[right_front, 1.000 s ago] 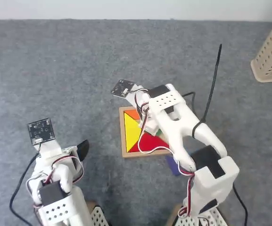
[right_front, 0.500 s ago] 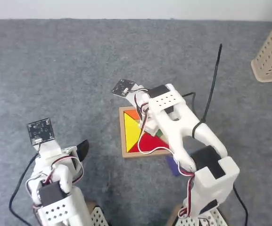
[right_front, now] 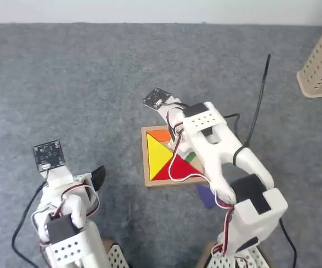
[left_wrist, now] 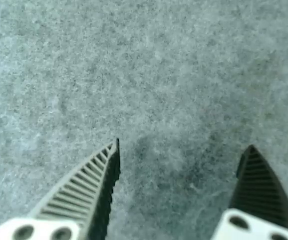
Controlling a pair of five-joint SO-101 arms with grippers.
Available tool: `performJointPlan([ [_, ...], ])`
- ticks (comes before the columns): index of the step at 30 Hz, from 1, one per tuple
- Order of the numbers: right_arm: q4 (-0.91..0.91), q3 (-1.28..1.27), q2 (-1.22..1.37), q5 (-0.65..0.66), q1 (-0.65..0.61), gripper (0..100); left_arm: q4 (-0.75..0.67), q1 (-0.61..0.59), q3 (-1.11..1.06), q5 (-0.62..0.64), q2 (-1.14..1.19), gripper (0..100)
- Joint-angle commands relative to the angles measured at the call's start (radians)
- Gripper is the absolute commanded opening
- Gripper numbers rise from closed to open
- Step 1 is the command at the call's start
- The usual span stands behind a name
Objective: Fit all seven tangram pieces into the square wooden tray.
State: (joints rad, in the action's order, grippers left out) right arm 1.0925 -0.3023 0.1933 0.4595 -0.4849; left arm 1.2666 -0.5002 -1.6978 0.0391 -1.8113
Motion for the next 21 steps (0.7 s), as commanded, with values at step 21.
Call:
performJointPlan([
  [21, 0.182, 0.000, -0.394, -0.057, -0.031, 0.6, -0.002, 0.002, 0.013, -0.002, -0.012, 35],
])
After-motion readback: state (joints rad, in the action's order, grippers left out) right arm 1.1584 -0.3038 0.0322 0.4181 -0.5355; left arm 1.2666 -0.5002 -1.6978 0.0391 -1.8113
